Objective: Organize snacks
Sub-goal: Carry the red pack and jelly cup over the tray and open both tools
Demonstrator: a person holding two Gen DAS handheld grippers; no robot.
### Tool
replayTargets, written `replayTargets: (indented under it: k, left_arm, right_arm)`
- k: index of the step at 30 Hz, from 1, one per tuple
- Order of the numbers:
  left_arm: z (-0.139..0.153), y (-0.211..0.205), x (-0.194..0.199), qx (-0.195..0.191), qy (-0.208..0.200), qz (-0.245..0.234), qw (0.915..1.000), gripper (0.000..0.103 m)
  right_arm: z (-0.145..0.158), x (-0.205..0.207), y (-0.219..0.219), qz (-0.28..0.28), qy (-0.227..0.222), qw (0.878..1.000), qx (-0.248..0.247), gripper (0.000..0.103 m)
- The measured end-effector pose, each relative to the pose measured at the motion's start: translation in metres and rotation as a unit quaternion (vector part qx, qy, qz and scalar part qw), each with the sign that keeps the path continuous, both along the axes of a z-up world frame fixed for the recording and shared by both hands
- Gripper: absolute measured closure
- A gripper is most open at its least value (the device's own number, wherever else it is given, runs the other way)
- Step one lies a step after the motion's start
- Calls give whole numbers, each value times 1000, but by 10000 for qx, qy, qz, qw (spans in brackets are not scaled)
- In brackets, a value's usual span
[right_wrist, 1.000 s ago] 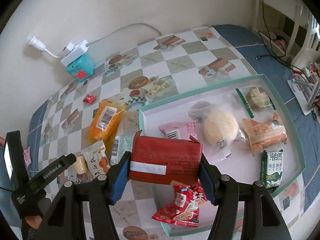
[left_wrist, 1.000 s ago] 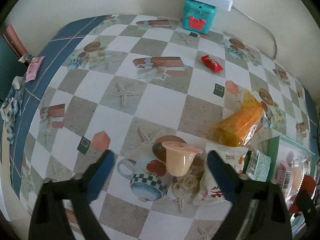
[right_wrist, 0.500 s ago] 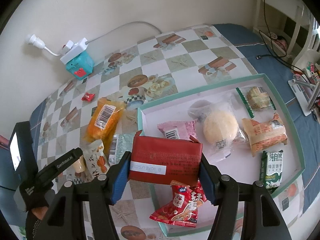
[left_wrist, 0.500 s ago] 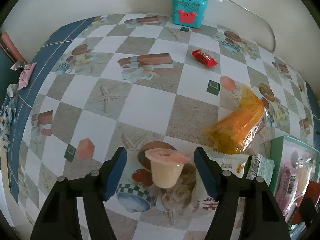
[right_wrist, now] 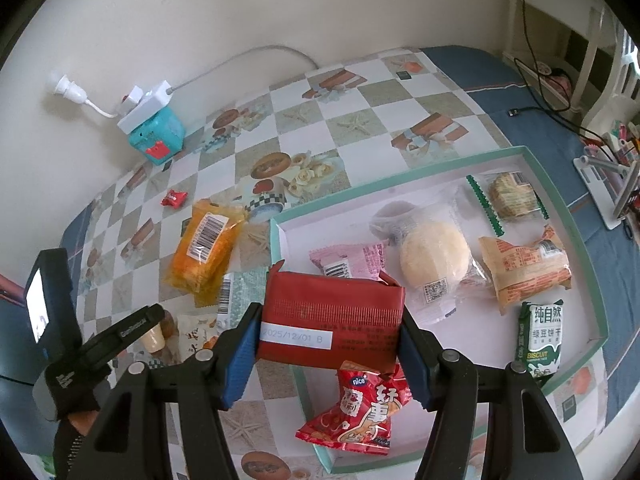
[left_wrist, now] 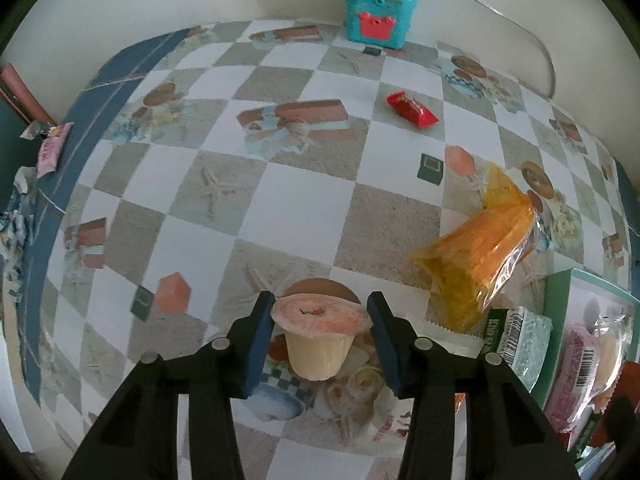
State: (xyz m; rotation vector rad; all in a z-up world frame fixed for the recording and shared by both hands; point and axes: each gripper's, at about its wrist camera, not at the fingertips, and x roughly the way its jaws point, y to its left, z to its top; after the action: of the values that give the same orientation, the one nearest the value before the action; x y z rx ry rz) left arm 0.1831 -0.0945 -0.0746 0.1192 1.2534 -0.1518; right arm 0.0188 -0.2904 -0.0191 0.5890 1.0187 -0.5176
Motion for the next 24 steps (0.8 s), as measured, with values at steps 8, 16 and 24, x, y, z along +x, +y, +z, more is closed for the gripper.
replayTargets:
  k: [8,16,24]
  left_arm:
    - [49,-4,-9,-224,-385,-89,9990,54]
    - [84,-53,-43,-660,-519,-785,9934,54]
    - [61,-122,-82,-582,-71,-1513,9867,54]
  right_arm:
    - [3,-7,-13,-139,-108,9998,98,37]
    - [7,-39,-57,-630,-151,9978,118,37]
    - [5,-85,-110,-1247,-107,9921,90,37]
